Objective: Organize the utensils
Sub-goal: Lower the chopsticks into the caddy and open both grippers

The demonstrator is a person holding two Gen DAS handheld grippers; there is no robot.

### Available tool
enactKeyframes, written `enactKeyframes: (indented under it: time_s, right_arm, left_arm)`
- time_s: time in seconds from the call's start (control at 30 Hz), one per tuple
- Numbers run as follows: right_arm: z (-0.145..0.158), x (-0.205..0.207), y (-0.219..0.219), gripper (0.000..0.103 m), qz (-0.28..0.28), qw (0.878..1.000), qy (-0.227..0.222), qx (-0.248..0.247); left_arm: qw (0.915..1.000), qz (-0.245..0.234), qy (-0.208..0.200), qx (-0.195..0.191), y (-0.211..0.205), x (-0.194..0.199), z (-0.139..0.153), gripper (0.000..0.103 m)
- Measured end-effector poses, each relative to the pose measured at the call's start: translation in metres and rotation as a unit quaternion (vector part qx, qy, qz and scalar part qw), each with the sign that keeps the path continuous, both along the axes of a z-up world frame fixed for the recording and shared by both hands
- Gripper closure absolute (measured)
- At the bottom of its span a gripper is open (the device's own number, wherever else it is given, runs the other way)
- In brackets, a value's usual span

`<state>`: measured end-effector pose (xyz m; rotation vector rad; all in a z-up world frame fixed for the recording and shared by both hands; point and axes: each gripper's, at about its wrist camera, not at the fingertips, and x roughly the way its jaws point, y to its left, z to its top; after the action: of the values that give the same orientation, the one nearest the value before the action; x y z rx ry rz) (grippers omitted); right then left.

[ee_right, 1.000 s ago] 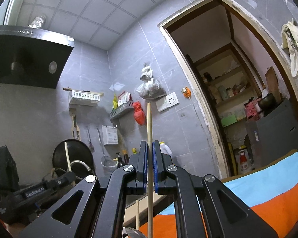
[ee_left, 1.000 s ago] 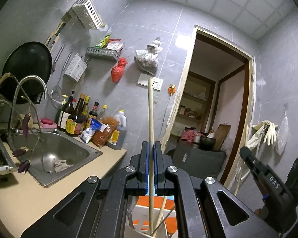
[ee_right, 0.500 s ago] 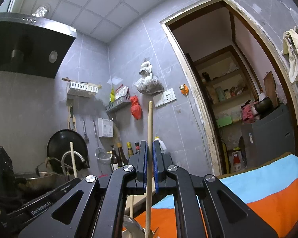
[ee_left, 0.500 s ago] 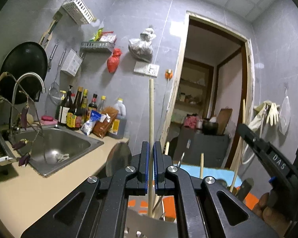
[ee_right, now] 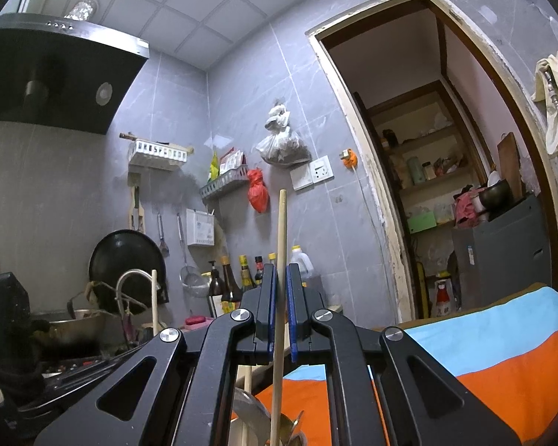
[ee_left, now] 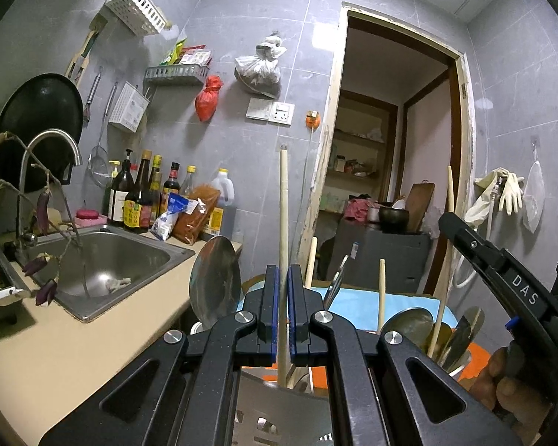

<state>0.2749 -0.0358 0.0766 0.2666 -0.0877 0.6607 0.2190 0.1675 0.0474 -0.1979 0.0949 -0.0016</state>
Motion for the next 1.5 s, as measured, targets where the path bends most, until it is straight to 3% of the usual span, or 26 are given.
enactKeyframes:
  time_s: [0.53, 0.67, 0.9, 1.2, 1.3, 1.5]
  right_arm:
    - [-0.004, 0.001, -0.001, 0.094, 0.002, 1.000, 0.009, -0.003]
    - [-0.003, 0.002, -0.001, 0.085, 0.002, 1.000, 0.008, -0.002]
    - [-0.005, 0.000, -0.004, 0.080, -0.001, 1.000, 0.009, -0.005]
    - [-0.002, -0.006, -0.016, 0.055, -0.006, 1.000, 0.019, -0.007]
    - [0.001, -0.009, -0.027, 0.050, -0.009, 1.000, 0.022, 0.003]
    - [0.008, -0.017, -0.046, 0.030, -0.014, 0.999, 0.042, 0.011]
  left_arm:
    - [0.9998, -0.012, 0.008, -0.010, -0.002, -0.003, -0.002, 0.098]
    - [0.9998, -0.013, 0.007, -0.011, -0.003, -0.003, -0.002, 0.091]
    - [0.9997, -0.016, 0.004, -0.018, -0.005, -0.005, 0.000, 0.081]
    - [0.9994, -0.018, 0.003, -0.029, -0.005, -0.012, 0.005, 0.067]
    - [0.9994, -0.020, 0.003, -0.027, -0.008, -0.016, 0.008, 0.059]
    - [0.9987, -0.040, 0.025, -0.019, -0.019, -0.025, 0.014, 0.044]
